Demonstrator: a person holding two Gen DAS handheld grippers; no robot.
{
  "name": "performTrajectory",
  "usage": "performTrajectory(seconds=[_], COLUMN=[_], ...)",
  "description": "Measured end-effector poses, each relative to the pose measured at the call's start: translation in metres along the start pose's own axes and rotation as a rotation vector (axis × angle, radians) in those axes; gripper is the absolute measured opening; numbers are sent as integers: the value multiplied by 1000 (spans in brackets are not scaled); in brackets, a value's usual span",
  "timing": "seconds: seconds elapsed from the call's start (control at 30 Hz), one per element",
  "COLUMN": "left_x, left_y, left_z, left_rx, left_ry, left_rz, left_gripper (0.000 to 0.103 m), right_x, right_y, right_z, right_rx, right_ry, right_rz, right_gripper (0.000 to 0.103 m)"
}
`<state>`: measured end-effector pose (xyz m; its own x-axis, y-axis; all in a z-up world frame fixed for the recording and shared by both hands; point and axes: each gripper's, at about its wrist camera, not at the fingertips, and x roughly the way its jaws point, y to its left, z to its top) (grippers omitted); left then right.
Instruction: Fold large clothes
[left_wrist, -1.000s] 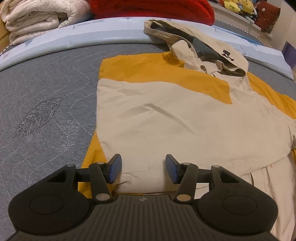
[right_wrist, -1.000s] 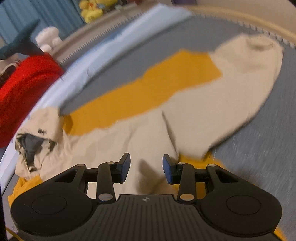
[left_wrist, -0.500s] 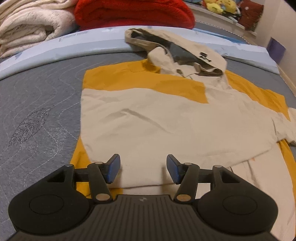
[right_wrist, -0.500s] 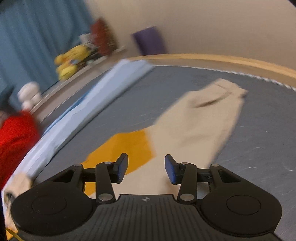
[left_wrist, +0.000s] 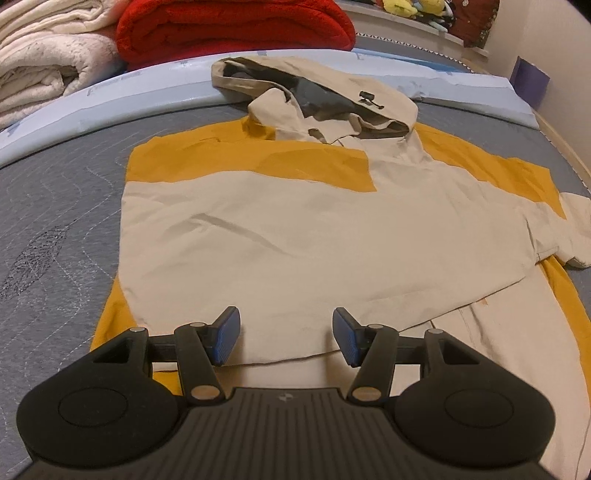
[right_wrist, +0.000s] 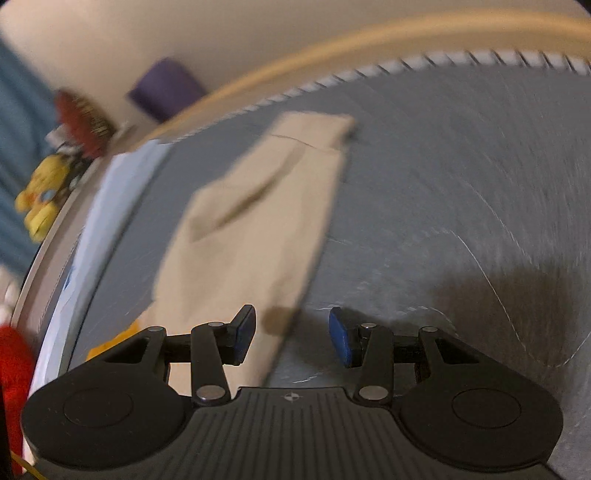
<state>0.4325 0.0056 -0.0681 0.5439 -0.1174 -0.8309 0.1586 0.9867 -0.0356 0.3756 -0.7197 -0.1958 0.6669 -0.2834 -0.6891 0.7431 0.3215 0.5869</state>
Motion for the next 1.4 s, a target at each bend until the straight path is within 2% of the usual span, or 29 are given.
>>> performTrajectory(seconds=[0.17,0.33,0.37,0.43,0.53,0.6,0.7,0.8,0.9,1.03,1.1,1.17,1.2,1.27,1.33,1.4], left_x=[0,-1,-1,-2,-8,-13,-22,-32,-42,-57,-61,-64,-65,-65,-65,-64], left_y=[-8,-13,-12,-9,-2,5,16,28,40,57,67,77,83,92,100,104], left_z=[0,1,2,2,4,6,10,13,14,17,18,20,20,21,22,23], left_rx=[13,22,22,11,-6,-16,-50,-78,-108,-136,-164,-199,-215,-244,-266,-282], left_ry=[-11,-16,-18,-19,-27,-38,-51,-69,-82,-109,-120,-125,-124,-120,-120,-117], left_rz=[-16,-26,-28,-25,-32,-32,-38,-43,-53,-57,-57,-54,-53,-47,-40,-32], left_gripper=[61,61,61,61,61,61,61,61,61,61,61,61,61,61,61,61], right_x=[9,21,24,34,38,26,-6,-47,-95,-171,-203,-227,-234,-246,-255,-260], right_y=[-2,-2,1,9,23,44,93,151,211,283,296,301,301,289,274,259], right_z=[2,11,12,14,17,17,12,-7,-49,-162,-215,-270,-295,-339,-360,-357], right_rx=[-1,88,82,44,58,42,-78,-271,-494,-890,-972,-1027,-1058,-1096,-1074,-979], right_ry=[-45,-101,-112,-119,-127,-183,-276,-352,-401,-319,-182,24,140,282,362,387], right_rz=[47,56,52,16,-22,-41,-31,1,100,357,502,601,623,620,592,557], right_gripper=[47,45,40,12,3,2,1,1,1,1,1,5,5,10,19,27])
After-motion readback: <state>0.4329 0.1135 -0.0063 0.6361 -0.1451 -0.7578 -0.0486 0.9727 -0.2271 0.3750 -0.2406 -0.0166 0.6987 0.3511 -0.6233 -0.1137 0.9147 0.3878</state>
